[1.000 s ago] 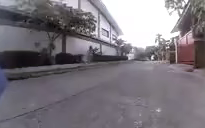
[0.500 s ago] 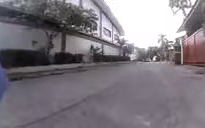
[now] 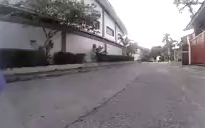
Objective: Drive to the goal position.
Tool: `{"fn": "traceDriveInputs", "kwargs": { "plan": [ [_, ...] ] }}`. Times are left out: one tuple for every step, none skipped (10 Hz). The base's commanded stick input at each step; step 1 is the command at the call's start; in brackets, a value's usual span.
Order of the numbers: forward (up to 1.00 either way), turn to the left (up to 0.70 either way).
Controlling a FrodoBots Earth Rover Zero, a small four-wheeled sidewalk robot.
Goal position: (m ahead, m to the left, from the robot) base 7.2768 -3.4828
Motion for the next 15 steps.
{"fn": "traceDriveInputs", "kwargs": {
  "plan": [
    [1.0,0.13],
    [1.0,0.14],
    [1.0,0.06],
    [1.0,-0.03],
    [1.0,-0.2],
    [1.0,-0.4],
    [1.0,-0.4],
    [1.0,-0.4],
    [1.0,-0.39],
    [1.0,-0.4],
    [1.0,-0.04],
    [1.0,0.09],
    [1.0,0.05],
    [1.0,0.07],
    [1.0,0.1]
  ]
}}
